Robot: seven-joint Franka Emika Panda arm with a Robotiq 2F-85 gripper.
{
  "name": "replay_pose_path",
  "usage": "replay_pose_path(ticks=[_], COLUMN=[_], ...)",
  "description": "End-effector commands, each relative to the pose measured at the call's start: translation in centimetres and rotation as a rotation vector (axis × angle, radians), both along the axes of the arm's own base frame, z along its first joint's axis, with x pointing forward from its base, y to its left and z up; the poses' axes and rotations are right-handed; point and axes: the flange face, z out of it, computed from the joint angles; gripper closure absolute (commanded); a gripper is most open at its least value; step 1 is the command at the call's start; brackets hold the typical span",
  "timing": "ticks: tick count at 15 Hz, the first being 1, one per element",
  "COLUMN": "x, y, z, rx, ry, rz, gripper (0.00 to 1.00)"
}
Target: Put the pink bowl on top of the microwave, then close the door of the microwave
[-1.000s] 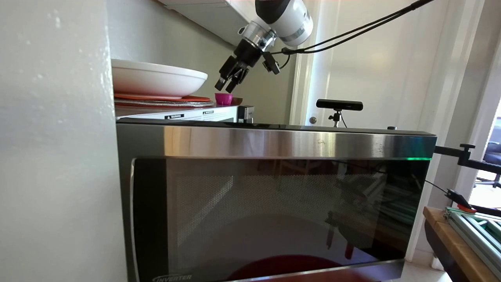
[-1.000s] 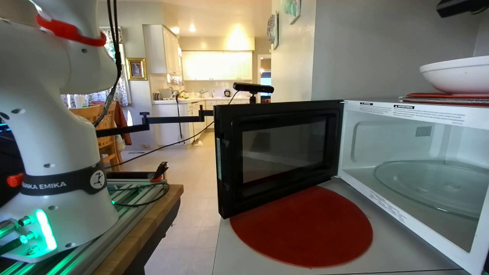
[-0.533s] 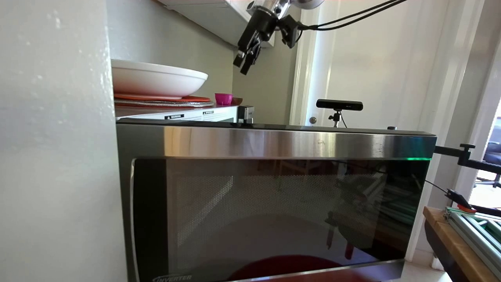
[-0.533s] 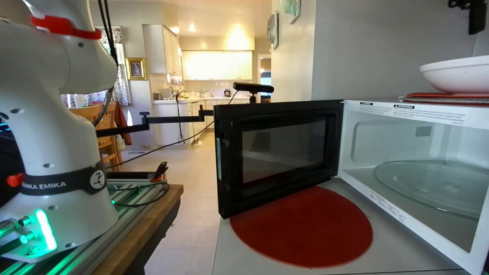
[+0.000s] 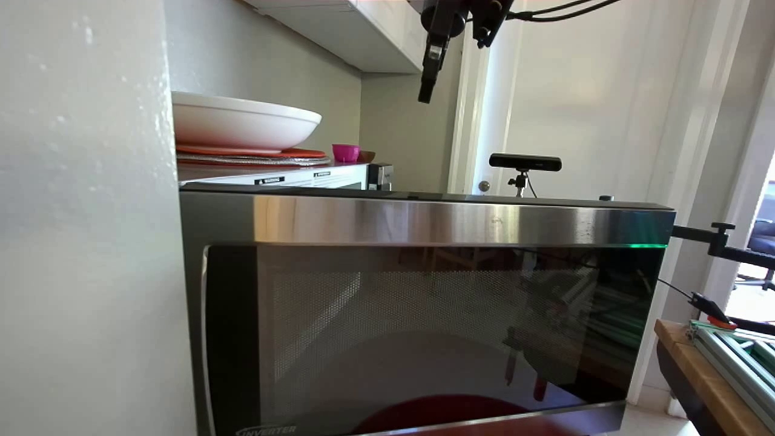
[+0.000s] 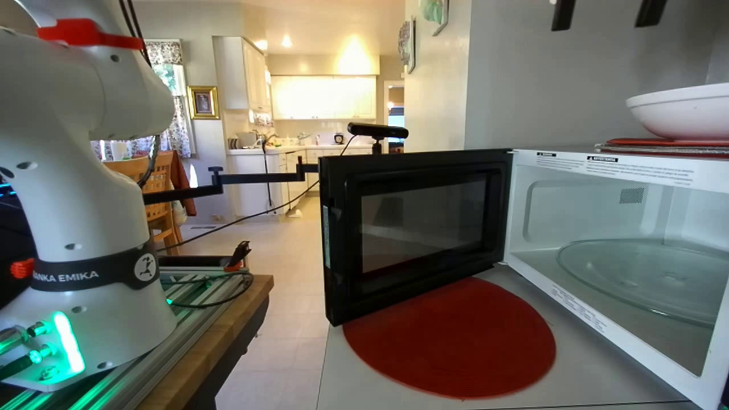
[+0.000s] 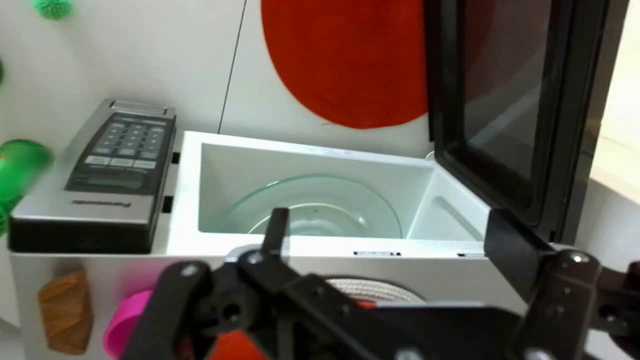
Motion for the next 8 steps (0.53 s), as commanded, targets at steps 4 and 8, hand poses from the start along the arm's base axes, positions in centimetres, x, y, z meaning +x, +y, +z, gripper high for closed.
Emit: replay_pose_path(ticks=[4, 8], x=[-4.6, -7.1], y=[6.0, 10.4], z=[-3.1, -4.4], rx=[-0.012, -0.027], ry=[-0.014, -0.049], rz=[0.122, 0.186], gripper=[0.0, 0.0])
